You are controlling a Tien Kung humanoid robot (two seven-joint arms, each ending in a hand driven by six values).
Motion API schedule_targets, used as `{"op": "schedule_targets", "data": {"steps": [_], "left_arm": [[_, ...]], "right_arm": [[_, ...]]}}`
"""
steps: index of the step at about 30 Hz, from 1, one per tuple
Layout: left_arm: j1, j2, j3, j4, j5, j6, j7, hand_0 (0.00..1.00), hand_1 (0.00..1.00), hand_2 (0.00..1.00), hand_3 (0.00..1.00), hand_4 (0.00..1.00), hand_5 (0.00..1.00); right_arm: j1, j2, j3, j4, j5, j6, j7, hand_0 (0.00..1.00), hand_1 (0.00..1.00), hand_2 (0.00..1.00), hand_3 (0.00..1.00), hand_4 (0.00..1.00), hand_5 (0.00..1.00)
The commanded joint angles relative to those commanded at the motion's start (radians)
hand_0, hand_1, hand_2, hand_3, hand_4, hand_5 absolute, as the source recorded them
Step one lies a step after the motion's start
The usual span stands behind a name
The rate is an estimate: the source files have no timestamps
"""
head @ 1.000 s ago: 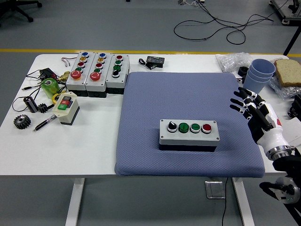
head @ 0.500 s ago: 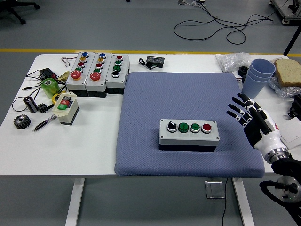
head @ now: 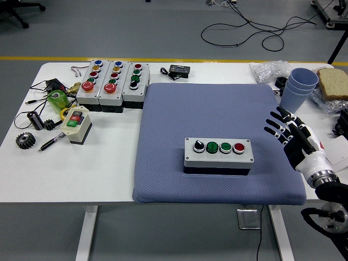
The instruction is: Pick up the button,place it on the desk,press the button,press the button
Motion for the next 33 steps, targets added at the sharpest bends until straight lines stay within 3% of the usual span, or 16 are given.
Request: {"op": "schedule_targets", "data": {"steps": [33], "left_arm": [[0.0, 0.0, -0.009, 0.0, 0.011, 0.001, 0.001, 0.595, 0.634, 0.674, 0.547, 0.354, 0.696]], "right_arm": [[0.004, -0.001, -0.004, 0.002, -0.054, 0.008, -0.017, 0.662, 0.619, 0.66, 0.618, 0.732, 0.297]]}}
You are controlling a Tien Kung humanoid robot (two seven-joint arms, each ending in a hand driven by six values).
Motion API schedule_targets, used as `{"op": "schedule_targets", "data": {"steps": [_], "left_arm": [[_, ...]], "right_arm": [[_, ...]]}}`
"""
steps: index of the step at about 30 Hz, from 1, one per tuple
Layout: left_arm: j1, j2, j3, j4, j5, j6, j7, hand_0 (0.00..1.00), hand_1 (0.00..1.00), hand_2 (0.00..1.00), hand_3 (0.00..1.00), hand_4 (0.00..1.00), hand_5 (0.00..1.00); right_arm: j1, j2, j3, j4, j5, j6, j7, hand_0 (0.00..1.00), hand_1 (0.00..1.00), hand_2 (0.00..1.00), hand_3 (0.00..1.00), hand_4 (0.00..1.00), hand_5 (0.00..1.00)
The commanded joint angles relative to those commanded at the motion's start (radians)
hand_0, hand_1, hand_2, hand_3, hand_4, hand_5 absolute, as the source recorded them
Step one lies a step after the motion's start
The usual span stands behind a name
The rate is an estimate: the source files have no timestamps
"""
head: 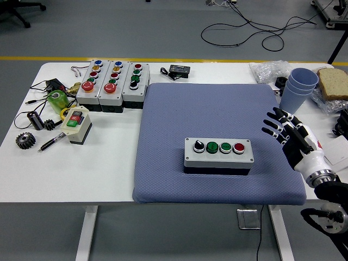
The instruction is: Pick up the button,place it on the desk,press the button,press the button
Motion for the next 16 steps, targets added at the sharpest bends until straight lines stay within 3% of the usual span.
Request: {"op": "schedule_targets", "data": {"steps": [16], "left_arm": [[-0.003, 0.0, 0.0, 0.0, -0.003, 0.001, 0.001, 0.596, 0.634, 0.674, 0.547, 0.355, 0.698]], "right_arm": [[0.004, 0.003, 0.006, 0.0, 0.003, -0.004, 0.0, 0.657, 0.616, 0.659, 0.619, 0.73, 0.292]]}}
